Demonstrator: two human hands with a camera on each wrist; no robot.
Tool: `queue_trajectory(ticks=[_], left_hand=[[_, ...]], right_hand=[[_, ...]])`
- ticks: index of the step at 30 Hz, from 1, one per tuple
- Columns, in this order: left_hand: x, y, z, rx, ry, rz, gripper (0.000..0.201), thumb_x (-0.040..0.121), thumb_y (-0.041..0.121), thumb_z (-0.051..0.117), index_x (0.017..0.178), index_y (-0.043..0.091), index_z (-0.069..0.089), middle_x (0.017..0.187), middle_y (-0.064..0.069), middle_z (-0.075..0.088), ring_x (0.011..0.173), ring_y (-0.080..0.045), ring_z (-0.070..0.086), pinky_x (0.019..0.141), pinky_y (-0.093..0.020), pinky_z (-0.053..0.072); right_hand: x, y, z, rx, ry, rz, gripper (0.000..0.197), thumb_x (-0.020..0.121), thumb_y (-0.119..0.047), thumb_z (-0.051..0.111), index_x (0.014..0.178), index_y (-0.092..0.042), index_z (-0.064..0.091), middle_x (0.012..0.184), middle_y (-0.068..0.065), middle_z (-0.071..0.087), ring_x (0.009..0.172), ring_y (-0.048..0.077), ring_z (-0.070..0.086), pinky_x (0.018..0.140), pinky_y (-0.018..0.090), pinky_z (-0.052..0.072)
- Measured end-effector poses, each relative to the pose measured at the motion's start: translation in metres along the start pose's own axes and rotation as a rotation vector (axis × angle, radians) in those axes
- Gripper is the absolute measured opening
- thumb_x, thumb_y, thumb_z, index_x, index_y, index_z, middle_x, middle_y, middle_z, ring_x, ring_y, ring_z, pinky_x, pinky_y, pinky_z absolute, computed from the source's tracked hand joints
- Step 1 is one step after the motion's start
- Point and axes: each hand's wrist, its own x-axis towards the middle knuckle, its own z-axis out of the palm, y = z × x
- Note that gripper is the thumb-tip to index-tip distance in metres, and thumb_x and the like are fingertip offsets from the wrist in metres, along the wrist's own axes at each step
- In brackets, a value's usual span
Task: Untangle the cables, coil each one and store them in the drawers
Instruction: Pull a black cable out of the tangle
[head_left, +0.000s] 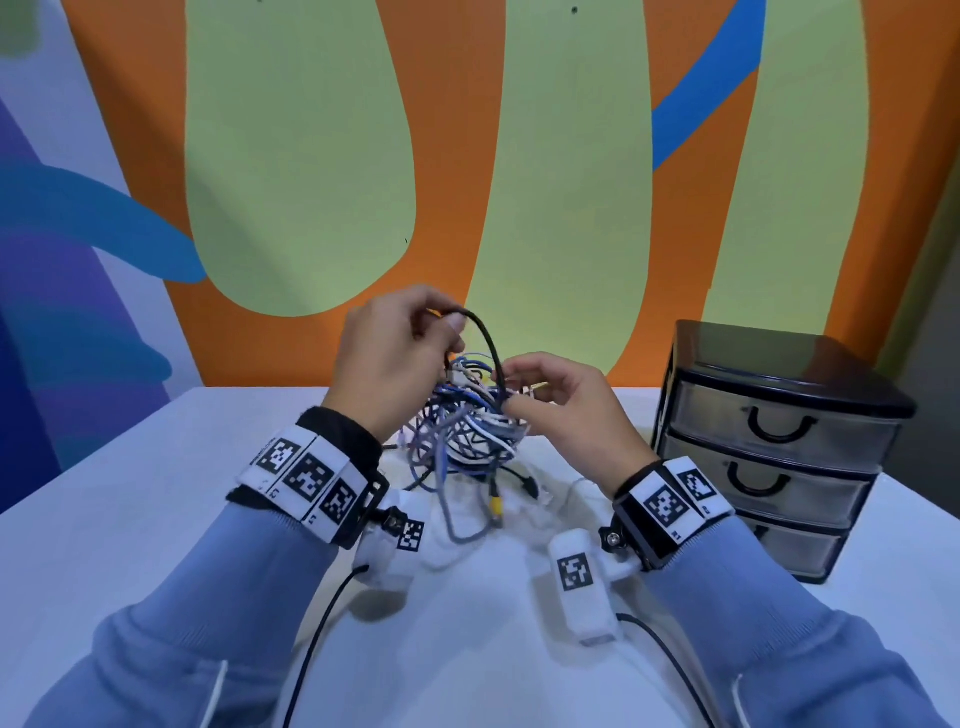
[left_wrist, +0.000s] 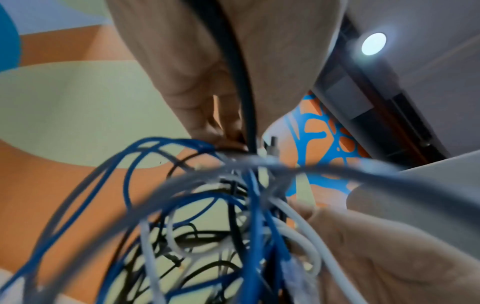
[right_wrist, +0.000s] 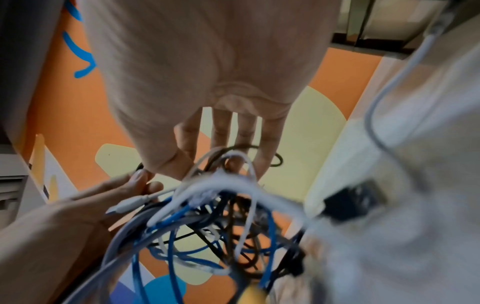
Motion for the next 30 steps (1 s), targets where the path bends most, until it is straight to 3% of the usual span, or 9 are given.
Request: queue_trajectory(ticks=[5, 9, 11, 13, 16, 18, 24, 27, 30], left_hand=[[0.002, 0.008, -0.004, -0.231, 0.0, -0.24, 0.012, 0.105, 0.012, 0.057, 0.098, 0.02, 0.063, 0.077, -0.005, 0.077, 0.061, -0.017, 0.063, 0.063, -0.032, 0.048], [-0.003, 0.014, -0.008, -0.051, -0.288, -0.069, 0.019, 0.09, 0.02, 0.06, 0.102, 0.029, 0.072, 0.074, 0.002, 0.065, 0.066, -0.017, 0.059, 0.064, -0.032, 0.045], [-0.005, 0.017, -0.011, -0.012, -0.365, -0.019, 0.009, 0.089, 0.031, 0.071, 0.096, 0.028, 0.076, 0.068, 0.006, 0.06, 0.064, -0.017, 0.056, 0.062, -0.031, 0.042], [-0.005, 0.017, -0.015, 0.058, -0.4, 0.003, 0.021, 0.091, 0.043, 0.08, 0.083, 0.024, 0.077, 0.063, 0.004, 0.06, 0.061, -0.017, 0.053, 0.06, -0.032, 0.041], [-0.004, 0.015, -0.018, 0.139, -0.357, 0.064, 0.038, 0.095, 0.05, 0.074, 0.072, 0.019, 0.072, 0.057, -0.001, 0.06, 0.061, -0.029, 0.062, 0.062, -0.041, 0.05], [-0.003, 0.016, -0.017, 0.068, -0.267, 0.096, 0.036, 0.1, 0.041, 0.071, 0.074, 0.017, 0.072, 0.055, -0.007, 0.058, 0.054, -0.023, 0.058, 0.059, -0.036, 0.045], [0.008, 0.022, -0.023, -0.832, 0.099, -0.25, 0.029, 0.108, 0.026, 0.058, 0.084, 0.012, 0.067, 0.074, -0.001, 0.057, 0.062, -0.015, 0.053, 0.064, -0.025, 0.048], [0.009, 0.019, -0.024, -0.777, 0.072, -0.297, 0.029, 0.109, 0.031, 0.055, 0.086, 0.015, 0.064, 0.074, 0.0, 0.059, 0.065, -0.015, 0.055, 0.068, -0.026, 0.05], [0.006, 0.021, -0.018, -0.703, 0.021, -0.307, 0.029, 0.109, 0.032, 0.056, 0.085, 0.017, 0.063, 0.075, 0.0, 0.062, 0.063, -0.012, 0.055, 0.066, -0.027, 0.053]], right_hand=[[-0.002, 0.003, 0.002, -0.019, -0.058, 0.014, 0.018, 0.086, 0.004, 0.073, 0.087, -0.014, 0.076, 0.085, -0.007, 0.069, 0.072, 0.026, 0.048, 0.062, 0.031, 0.053], [0.001, 0.003, 0.003, -0.047, -0.024, -0.025, 0.024, 0.085, 0.006, 0.071, 0.089, -0.017, 0.077, 0.09, 0.001, 0.073, 0.078, 0.023, 0.053, 0.077, 0.033, 0.048], [0.001, 0.001, 0.004, -0.067, -0.016, -0.037, 0.029, 0.085, 0.007, 0.07, 0.088, -0.02, 0.079, 0.096, 0.006, 0.075, 0.082, 0.024, 0.056, 0.085, 0.037, 0.05], [0.0, 0.0, 0.006, -0.092, -0.008, -0.052, 0.031, 0.086, 0.006, 0.07, 0.089, -0.023, 0.081, 0.099, 0.007, 0.075, 0.086, 0.03, 0.057, 0.088, 0.038, 0.05], [-0.002, -0.003, 0.007, -0.13, -0.022, -0.059, 0.033, 0.087, 0.004, 0.068, 0.092, -0.026, 0.082, 0.101, 0.007, 0.073, 0.088, 0.028, 0.054, 0.085, 0.031, 0.046], [-0.003, -0.004, 0.006, -0.134, -0.038, -0.047, 0.04, 0.088, 0.005, 0.066, 0.093, -0.032, 0.081, 0.1, 0.007, 0.071, 0.08, 0.018, 0.049, 0.08, 0.024, 0.043], [-0.004, -0.002, 0.003, -0.14, -0.094, 0.069, 0.047, 0.092, 0.005, 0.06, 0.102, -0.036, 0.079, 0.095, -0.005, 0.06, 0.064, 0.001, 0.045, 0.069, 0.021, 0.04], [-0.005, -0.005, 0.003, -0.161, -0.081, 0.064, 0.037, 0.097, -0.006, 0.064, 0.106, -0.038, 0.079, 0.1, -0.005, 0.062, 0.075, 0.0, 0.052, 0.078, 0.023, 0.041], [-0.007, -0.011, 0.004, -0.221, -0.038, 0.041, 0.011, 0.096, -0.033, 0.072, 0.101, -0.04, 0.08, 0.111, -0.009, 0.06, 0.108, 0.003, 0.055, 0.091, 0.024, 0.039]])
